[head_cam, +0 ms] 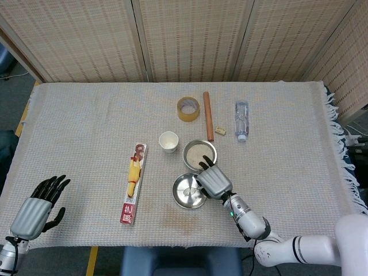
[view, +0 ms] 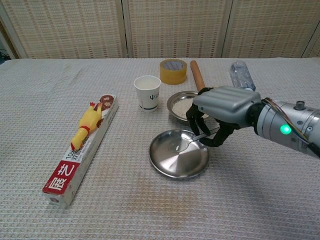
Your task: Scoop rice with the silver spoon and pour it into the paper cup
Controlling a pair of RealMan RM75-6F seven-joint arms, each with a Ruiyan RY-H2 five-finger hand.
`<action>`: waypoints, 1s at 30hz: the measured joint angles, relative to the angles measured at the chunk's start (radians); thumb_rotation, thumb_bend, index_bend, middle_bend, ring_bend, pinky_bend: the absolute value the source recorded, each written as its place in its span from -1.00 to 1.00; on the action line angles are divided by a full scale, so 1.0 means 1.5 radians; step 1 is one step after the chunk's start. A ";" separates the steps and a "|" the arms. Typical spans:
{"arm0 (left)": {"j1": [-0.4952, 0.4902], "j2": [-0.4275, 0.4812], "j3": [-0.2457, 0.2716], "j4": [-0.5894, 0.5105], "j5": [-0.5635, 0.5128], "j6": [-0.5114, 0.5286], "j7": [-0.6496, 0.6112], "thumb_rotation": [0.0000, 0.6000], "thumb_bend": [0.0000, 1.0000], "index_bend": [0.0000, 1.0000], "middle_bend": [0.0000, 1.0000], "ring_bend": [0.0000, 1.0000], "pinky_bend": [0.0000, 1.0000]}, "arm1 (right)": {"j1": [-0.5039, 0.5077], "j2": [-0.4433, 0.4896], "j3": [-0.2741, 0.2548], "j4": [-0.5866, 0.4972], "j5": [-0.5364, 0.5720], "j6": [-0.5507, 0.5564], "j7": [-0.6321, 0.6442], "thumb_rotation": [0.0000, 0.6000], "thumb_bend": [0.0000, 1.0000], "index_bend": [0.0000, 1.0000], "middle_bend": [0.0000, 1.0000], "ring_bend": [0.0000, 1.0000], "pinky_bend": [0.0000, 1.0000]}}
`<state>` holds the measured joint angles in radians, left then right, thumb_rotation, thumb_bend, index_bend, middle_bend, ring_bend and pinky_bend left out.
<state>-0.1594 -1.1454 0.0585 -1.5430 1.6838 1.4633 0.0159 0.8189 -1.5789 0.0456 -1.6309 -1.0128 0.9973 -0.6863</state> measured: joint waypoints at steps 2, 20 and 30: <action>0.001 0.001 0.001 -0.001 0.001 0.001 0.000 1.00 -0.05 -1.00 -1.00 -1.00 -0.77 | 0.003 -0.014 -0.005 0.009 0.008 0.004 -0.029 1.00 -0.31 0.46 0.08 -0.84 -1.00; 0.003 0.004 -0.002 -0.003 -0.005 0.004 -0.004 1.00 -0.05 -1.00 -1.00 -1.00 -0.77 | 0.012 -0.030 -0.013 -0.007 0.020 0.028 -0.103 1.00 -0.34 -0.84 -0.55 -1.00 -1.00; 0.010 0.000 -0.011 0.021 0.008 0.047 -0.035 1.00 -0.06 -1.00 -1.00 -1.00 -0.75 | -0.091 0.063 -0.062 -0.077 -0.145 0.232 -0.064 1.00 -0.61 -1.00 -1.00 -1.00 -1.00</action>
<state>-0.1447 -1.1450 0.0413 -1.5121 1.6965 1.5337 -0.0360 0.6818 -1.4842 -0.0467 -1.7466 -1.2303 1.3449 -0.7817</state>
